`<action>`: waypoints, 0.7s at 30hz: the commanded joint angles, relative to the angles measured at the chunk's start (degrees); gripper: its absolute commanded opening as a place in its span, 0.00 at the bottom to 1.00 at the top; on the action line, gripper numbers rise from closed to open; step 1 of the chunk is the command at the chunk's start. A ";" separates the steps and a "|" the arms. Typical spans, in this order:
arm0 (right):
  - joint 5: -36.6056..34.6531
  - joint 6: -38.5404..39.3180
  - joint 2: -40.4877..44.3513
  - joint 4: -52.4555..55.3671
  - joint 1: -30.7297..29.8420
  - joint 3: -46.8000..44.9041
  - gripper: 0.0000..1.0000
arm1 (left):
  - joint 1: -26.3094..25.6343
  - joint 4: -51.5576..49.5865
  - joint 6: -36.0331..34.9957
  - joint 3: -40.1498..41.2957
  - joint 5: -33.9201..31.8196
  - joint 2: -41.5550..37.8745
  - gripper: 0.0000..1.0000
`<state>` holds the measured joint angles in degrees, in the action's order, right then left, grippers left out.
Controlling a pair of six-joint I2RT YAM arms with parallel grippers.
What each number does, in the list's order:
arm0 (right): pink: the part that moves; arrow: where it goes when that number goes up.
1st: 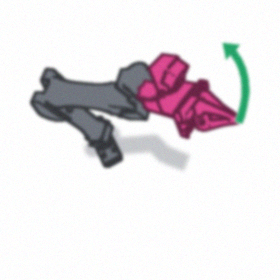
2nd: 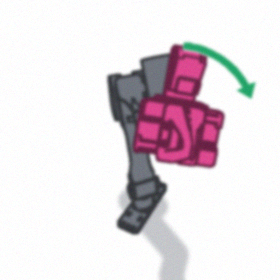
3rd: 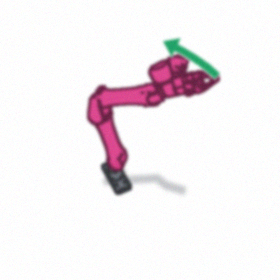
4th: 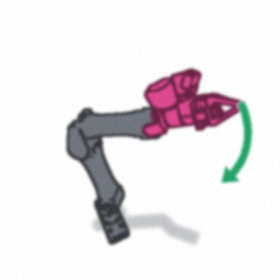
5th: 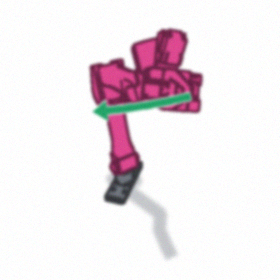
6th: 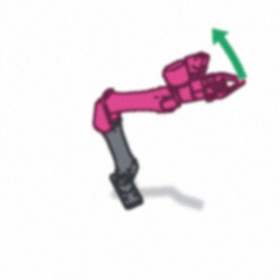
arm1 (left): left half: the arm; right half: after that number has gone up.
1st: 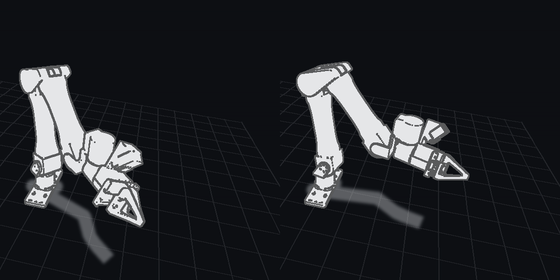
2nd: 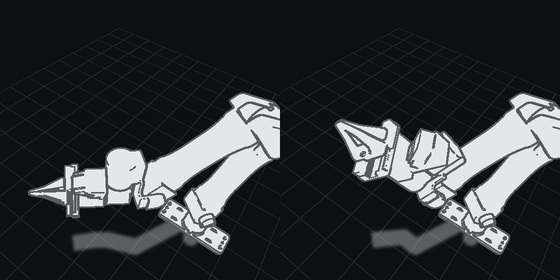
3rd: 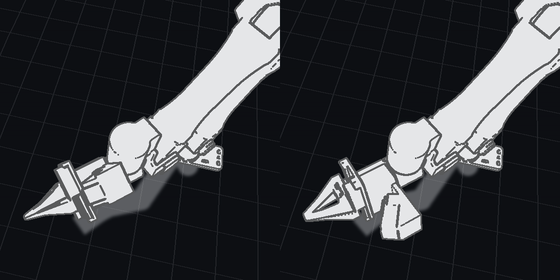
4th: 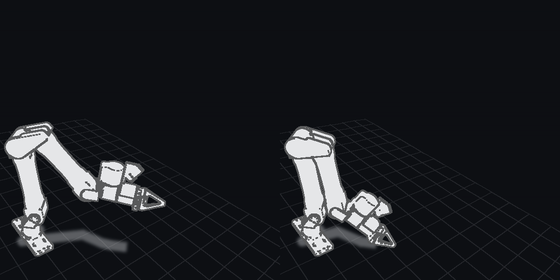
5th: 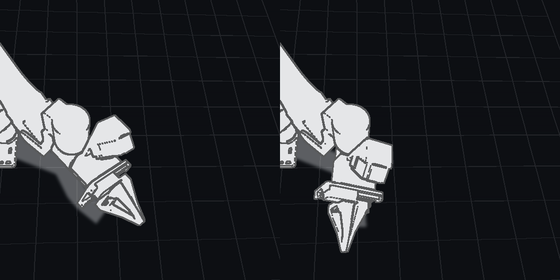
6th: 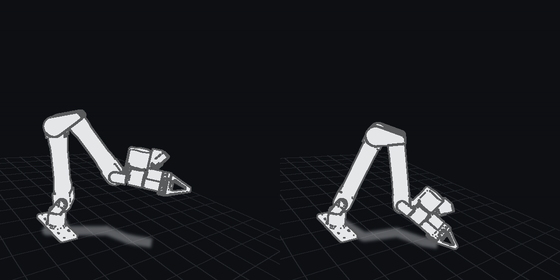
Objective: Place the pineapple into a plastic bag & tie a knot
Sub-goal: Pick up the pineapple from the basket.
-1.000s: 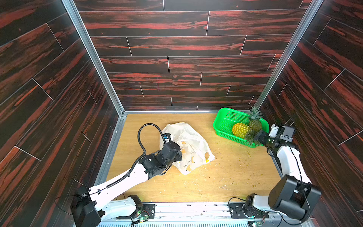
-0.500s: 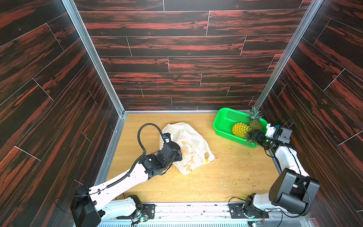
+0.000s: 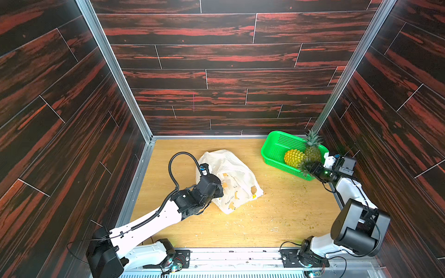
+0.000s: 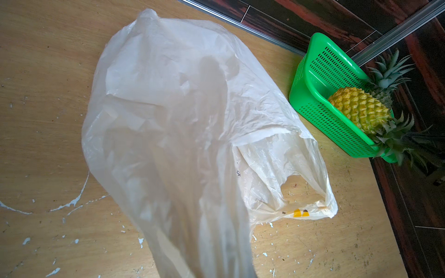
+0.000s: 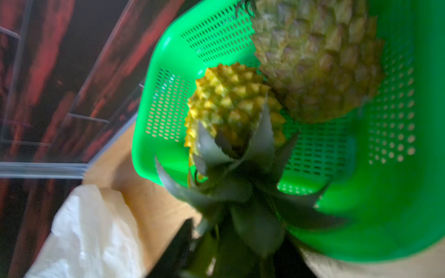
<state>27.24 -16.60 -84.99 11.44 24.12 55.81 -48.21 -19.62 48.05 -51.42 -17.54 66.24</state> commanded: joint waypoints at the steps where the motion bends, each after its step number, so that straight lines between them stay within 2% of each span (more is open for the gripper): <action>1: 1.99 -0.37 -1.10 -0.05 -0.30 0.33 0.29 | 0.30 -0.20 0.29 0.73 -0.95 -1.72 0.00; 5: 3.40 -0.41 0.35 0.07 -0.05 0.78 0.06 | 0.34 -0.28 0.53 0.88 -1.09 -2.03 0.00; 7: 4.17 -0.21 1.80 0.24 0.05 1.15 0.00 | 0.31 -0.25 0.56 0.97 -1.01 -2.16 0.00; 21: 10.06 0.03 14.84 4.84 0.14 5.74 0.00 | 0.31 0.80 1.17 1.88 -1.21 -2.25 0.00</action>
<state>32.12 -17.06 -73.28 19.35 24.34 58.43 -48.21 -19.18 48.69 -50.50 -17.58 65.41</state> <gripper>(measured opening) 0.175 0.050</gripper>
